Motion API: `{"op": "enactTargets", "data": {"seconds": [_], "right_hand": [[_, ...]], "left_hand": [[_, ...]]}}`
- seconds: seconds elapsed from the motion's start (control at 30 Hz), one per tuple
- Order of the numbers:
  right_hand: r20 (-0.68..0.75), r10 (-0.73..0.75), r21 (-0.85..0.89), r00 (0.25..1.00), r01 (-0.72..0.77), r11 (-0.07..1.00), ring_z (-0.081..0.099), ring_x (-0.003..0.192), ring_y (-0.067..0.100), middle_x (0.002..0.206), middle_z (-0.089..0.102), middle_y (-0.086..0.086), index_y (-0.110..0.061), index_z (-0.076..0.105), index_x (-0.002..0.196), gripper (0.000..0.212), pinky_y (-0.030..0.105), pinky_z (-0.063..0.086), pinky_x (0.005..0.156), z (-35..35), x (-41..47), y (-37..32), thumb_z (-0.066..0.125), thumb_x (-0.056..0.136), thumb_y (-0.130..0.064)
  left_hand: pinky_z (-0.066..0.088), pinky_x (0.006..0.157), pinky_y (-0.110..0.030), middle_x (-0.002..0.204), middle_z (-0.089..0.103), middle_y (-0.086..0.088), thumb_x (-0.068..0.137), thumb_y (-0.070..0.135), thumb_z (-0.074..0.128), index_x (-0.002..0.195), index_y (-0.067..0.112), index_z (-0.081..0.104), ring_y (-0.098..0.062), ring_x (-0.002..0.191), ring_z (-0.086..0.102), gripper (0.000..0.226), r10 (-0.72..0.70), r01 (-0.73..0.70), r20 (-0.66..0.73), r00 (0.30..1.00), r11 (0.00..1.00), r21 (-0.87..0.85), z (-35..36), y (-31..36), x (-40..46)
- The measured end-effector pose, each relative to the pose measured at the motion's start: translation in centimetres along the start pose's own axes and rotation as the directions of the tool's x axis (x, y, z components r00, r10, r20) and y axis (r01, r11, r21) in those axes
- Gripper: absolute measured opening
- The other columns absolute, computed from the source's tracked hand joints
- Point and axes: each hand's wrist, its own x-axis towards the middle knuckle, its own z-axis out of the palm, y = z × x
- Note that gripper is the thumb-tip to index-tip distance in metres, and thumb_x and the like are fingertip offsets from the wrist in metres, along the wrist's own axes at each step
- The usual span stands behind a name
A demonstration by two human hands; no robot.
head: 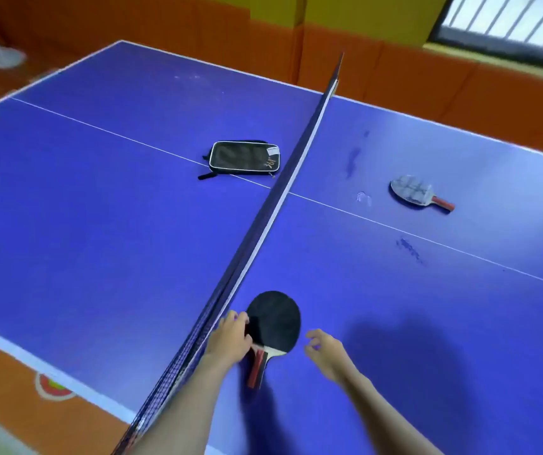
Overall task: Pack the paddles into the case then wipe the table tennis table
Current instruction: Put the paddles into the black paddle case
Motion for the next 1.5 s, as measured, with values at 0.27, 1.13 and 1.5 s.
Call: {"op": "enactTargets", "data": {"seconds": [0.27,1.13,1.5], "right_hand": [[-0.019,0.147,0.401,0.989,-0.127,0.907,0.058,0.121,0.011,0.143,0.057,-0.006,-0.029,0.052,0.135,0.039,0.021,0.044,0.09,3.8,1.5,-3.0,0.063,0.098,-0.022],[-0.275,0.239,0.486,0.931,-0.08,0.87,0.062,0.114,0.009,0.129,0.065,-0.007,-0.022,0.061,0.137,0.038,0.028,0.047,0.099,-11.1,6.4,7.6,0.062,0.1,-0.03],[-0.505,0.133,0.252,0.853,-0.002,0.968,0.062,0.102,0.02,0.123,0.066,0.004,-0.017,0.061,0.134,0.035,0.033,0.05,0.087,-26.9,18.2,9.4,0.06,0.1,-0.018]], "left_hand": [[0.044,0.106,-0.04,0.138,0.049,-0.003,0.102,0.016,0.048,0.145,0.026,0.042,-0.025,0.128,0.049,0.045,-0.014,0.05,0.085,0.996,0.895,-0.444,1.3,-0.2,4.4],[0.042,0.098,-0.037,0.131,0.054,0.008,0.103,0.021,0.048,0.131,0.026,0.055,-0.019,0.127,0.047,0.03,0.069,-0.069,-0.008,0.998,0.962,-0.265,4.2,16.2,11.9],[0.037,0.111,-0.04,0.151,0.046,0.005,0.103,0.026,0.05,0.147,0.025,0.05,-0.02,0.141,0.042,0.044,0.354,-0.341,-0.015,0.935,0.91,0.238,4.3,24.2,24.6]]}}
